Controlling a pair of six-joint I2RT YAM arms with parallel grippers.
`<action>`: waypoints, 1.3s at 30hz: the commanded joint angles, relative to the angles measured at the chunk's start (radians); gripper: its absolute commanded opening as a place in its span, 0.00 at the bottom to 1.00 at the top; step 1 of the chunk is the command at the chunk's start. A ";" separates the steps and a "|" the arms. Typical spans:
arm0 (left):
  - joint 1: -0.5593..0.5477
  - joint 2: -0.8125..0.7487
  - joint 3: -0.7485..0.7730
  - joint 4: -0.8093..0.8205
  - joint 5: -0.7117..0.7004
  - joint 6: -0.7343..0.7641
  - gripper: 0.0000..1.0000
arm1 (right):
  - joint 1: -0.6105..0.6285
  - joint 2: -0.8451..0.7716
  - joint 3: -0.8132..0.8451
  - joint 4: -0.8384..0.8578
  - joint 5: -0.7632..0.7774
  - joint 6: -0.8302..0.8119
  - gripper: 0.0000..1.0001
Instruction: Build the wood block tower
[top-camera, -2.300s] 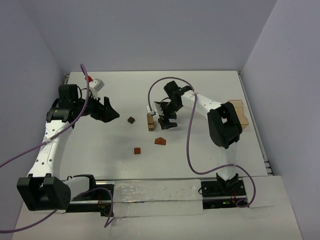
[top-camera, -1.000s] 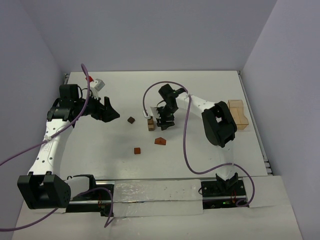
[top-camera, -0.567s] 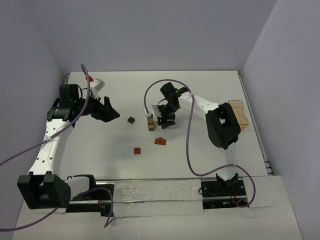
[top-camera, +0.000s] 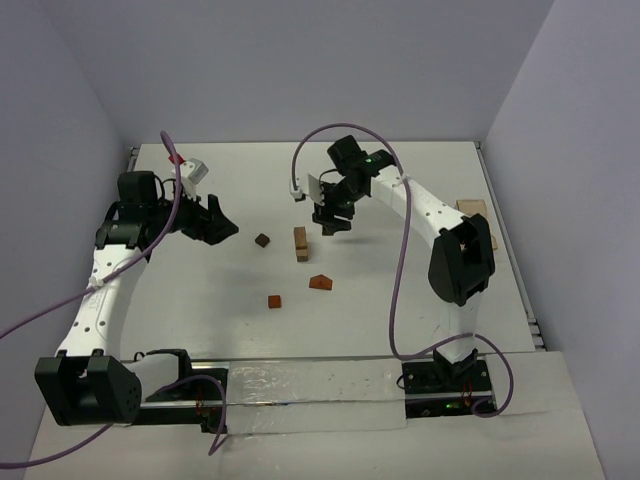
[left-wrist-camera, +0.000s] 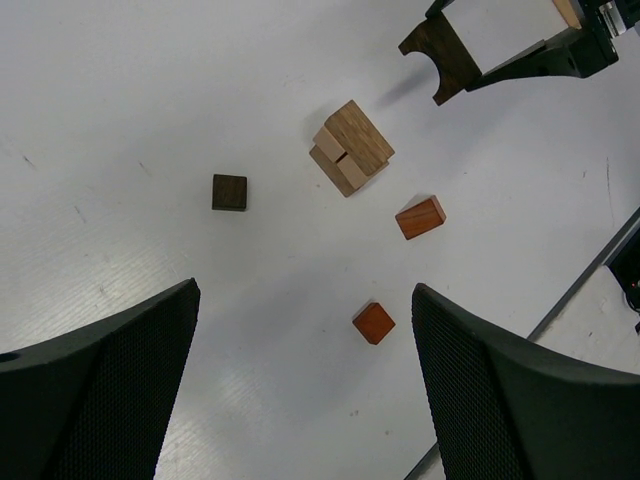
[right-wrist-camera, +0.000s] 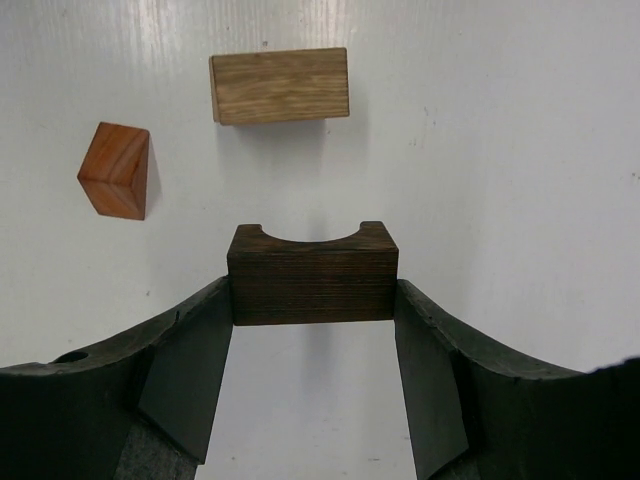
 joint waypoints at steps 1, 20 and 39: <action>0.001 -0.027 -0.004 0.079 -0.002 -0.020 0.93 | 0.052 -0.047 0.070 -0.012 0.031 0.087 0.28; 0.003 -0.029 0.004 0.071 0.008 -0.018 0.93 | 0.146 0.124 0.236 -0.038 0.052 0.106 0.28; 0.003 -0.019 0.010 0.072 0.013 -0.022 0.94 | 0.146 0.153 0.187 0.007 0.032 0.133 0.29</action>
